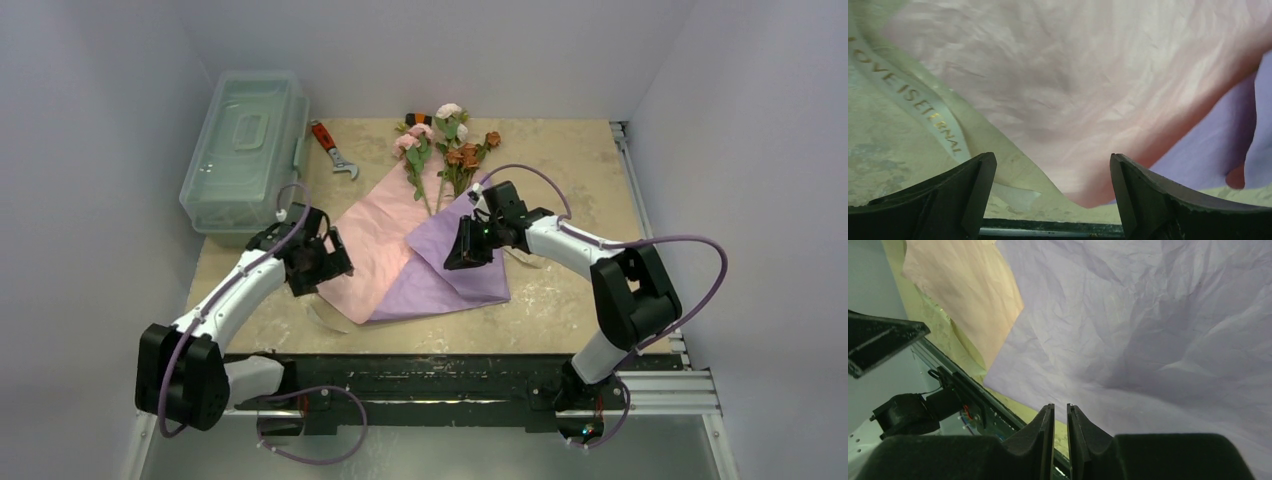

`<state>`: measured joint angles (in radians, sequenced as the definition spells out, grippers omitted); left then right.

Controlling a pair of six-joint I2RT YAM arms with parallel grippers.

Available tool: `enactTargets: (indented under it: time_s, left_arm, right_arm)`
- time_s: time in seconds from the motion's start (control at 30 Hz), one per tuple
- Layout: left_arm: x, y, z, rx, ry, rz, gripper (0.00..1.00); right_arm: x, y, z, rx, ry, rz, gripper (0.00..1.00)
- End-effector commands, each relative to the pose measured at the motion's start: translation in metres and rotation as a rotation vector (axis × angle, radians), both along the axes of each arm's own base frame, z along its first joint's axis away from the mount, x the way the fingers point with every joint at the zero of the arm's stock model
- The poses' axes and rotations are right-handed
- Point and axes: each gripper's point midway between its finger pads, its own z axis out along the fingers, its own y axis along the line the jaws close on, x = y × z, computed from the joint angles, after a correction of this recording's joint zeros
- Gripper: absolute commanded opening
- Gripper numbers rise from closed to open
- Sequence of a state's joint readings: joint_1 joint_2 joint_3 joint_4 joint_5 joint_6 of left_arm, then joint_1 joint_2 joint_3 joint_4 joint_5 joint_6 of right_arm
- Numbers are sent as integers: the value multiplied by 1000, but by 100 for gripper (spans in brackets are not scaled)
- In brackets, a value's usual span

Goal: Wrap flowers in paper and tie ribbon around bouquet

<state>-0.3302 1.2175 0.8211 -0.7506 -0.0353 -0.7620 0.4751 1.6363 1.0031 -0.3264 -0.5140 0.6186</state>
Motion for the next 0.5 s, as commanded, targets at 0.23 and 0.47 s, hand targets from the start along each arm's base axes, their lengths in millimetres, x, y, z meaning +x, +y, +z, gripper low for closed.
enactTargets:
  time_s: [0.23,0.47]
  left_arm:
    - [27,63,-14,-117,-61,214,93]
    - [36,85,-31,-190,-87,325,87]
  right_arm:
    - [1,5,17,7,-30,28,22]
    - [-12,-1,14,6,-13,20,22]
